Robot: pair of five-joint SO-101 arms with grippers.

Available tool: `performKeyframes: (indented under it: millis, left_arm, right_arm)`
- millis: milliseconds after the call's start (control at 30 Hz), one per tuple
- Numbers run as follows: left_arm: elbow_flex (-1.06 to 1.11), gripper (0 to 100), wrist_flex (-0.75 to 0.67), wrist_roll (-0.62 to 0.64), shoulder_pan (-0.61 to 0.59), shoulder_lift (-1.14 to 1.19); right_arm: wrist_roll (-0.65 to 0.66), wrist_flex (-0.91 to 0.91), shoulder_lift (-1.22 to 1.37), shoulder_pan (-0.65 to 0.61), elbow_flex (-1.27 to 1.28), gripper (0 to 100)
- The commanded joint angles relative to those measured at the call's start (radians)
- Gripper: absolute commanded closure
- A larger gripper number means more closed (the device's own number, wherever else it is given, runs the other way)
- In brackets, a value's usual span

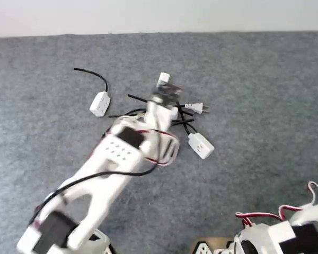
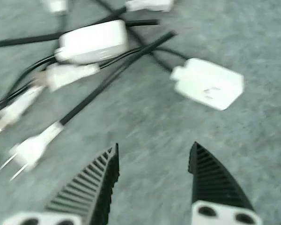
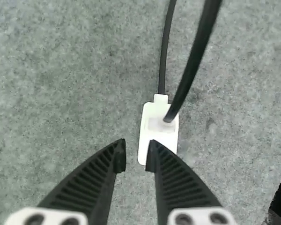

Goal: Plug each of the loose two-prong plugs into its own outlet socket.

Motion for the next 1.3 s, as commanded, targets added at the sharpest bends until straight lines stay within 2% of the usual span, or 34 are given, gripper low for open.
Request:
performKeyframes:
  millis: [0,133,333,600,667,767,967,1067,1267]
  left_arm:
    - [-0.102,77,-0.112,0.003,0.092,0.109]
    - [-0.193,77,-0.204,0.005,0.157,0.226]
    - [-0.329,77,-0.358,0.005,0.173,0.414]
    - [-0.516,77,-0.362,0.003,0.161,0.644]
    - [-0.562,77,-0.296,0.003,0.152,0.683]
    - [-0.641,77,-0.117,0.003,0.15,0.686]
    - [-0.651,80,0.152,0.006,0.129,0.684]
    - [-0.647,86,0.175,0.008,0.1,0.66]
    - [-0.479,85,0.152,0.008,0.098,0.411]
  right_arm:
    - [0.008,-0.061,-0.028,-0.015,0.015,94.1]
    - [0.008,-0.131,-0.001,-0.036,0.084,93.7]
    - [0.008,-0.193,0.035,-0.081,0.147,93.7]
    - [0.008,-0.196,0.051,-0.122,0.152,93.6]
    - [0.008,-0.196,0.051,-0.124,0.15,93.6]
    - [0.008,-0.196,0.051,-0.128,0.147,93.6]
    - [0.008,-0.196,0.048,-0.136,0.146,93.6]
    - [0.008,-0.196,0.05,-0.153,0.146,93.6]
    - [0.008,-0.196,0.053,-0.166,0.158,93.6]
